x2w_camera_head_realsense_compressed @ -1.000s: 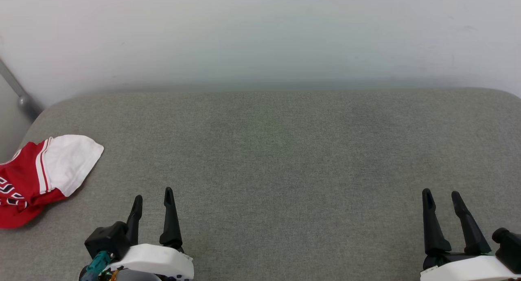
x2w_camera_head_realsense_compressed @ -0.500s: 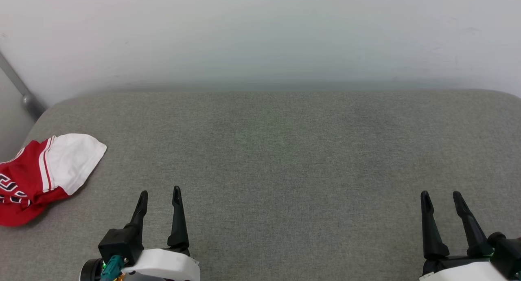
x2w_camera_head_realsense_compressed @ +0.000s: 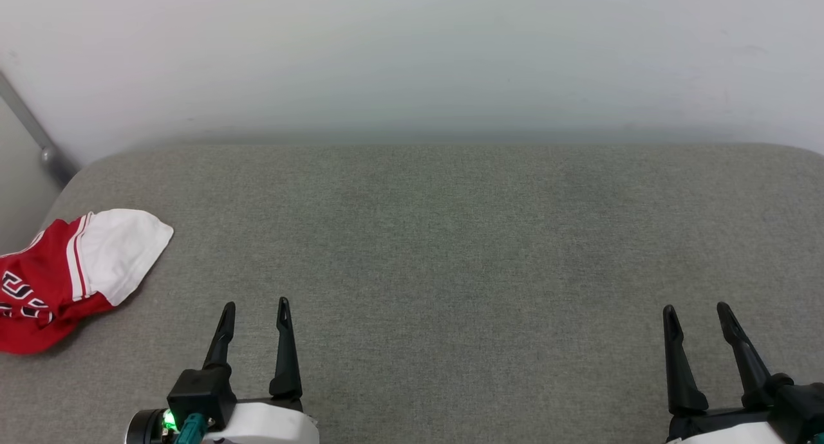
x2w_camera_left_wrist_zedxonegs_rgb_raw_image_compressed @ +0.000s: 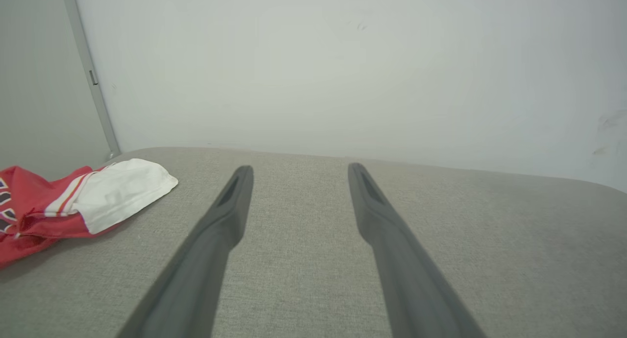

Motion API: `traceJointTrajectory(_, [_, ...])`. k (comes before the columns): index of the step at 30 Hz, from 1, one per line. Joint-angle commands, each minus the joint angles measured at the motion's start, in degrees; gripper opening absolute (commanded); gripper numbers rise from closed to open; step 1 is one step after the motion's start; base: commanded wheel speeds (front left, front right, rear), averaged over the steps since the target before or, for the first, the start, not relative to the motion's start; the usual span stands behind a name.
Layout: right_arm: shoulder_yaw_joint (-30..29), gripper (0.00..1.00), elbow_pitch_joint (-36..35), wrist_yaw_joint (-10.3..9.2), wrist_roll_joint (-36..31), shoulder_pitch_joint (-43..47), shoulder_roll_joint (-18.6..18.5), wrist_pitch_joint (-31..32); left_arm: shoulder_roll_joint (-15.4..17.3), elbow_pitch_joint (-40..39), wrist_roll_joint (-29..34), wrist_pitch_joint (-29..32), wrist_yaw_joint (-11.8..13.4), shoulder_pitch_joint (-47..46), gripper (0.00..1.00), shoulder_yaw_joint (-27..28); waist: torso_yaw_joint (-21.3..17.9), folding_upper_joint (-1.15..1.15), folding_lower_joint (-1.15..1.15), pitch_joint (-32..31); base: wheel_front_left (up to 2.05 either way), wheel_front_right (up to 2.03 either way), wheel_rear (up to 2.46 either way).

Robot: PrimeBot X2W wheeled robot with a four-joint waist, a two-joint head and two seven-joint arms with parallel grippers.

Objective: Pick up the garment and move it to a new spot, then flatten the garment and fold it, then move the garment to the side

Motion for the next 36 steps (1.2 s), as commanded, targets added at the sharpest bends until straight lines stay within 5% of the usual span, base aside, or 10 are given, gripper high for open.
traceJointTrajectory(1, [0.05,1.0,-0.59,-0.01,-1.4,0.74,0.04,-0.54,-0.08,-0.45,1.38,-0.5,-0.04,0.33,1.0,0.01,0.04,0.0,0.0,-0.01,0.0,0.0,0.0])
traceJointTrajectory(14, [-0.82,1.0,-0.63,-0.01,-3.99,1.7,0.05,-2.05,-0.92,0.61,6.87,-2.07,-0.77,1.31,1.0,0.47,0.44,0.0,0.0,0.08,0.0,0.0,0.0])
traceJointTrajectory(36, [-0.77,1.0,0.54,-0.01,-2.19,1.96,0.05,-2.05,-1.12,2.47,6.16,-2.04,-0.53,0.96,1.0,0.9,0.77,0.0,0.0,0.0,0.0,0.0,0.0])
